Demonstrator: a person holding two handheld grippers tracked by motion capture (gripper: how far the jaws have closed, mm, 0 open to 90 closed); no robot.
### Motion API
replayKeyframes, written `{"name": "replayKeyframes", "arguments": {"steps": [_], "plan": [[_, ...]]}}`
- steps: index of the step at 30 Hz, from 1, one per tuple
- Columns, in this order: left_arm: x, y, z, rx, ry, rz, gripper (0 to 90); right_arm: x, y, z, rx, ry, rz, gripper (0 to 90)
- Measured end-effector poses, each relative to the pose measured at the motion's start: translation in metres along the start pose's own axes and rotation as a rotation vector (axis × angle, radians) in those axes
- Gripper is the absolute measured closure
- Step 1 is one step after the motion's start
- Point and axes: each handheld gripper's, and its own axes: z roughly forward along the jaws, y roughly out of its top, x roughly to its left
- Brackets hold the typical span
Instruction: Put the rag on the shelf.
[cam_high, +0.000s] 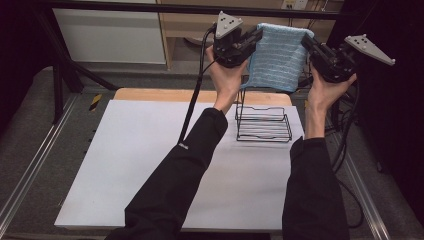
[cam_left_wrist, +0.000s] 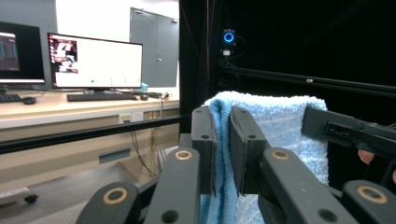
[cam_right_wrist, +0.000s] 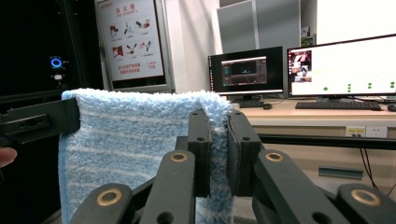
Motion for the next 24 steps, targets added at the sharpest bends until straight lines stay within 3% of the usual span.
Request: {"name": "replayKeyframes", "arguments": {"steps": [9,17,24], "plan": [[0.009,-0.006,0.016,0.019,-0.007,-0.012,80.6,-0.011,-0.003,0.012,0.025,-0.015,-0.02,82.2],[0.016,-0.006,0.026,0.019,0.001,0.04,80.6,-0.019,-0.004,0.025,0.029,-0.009,-0.009,82.2],[0.022,-0.022,0.03,0.05,-0.009,0.026,80.5,-0.025,-0.016,0.03,0.056,-0.006,-0.006,82.1]]}}
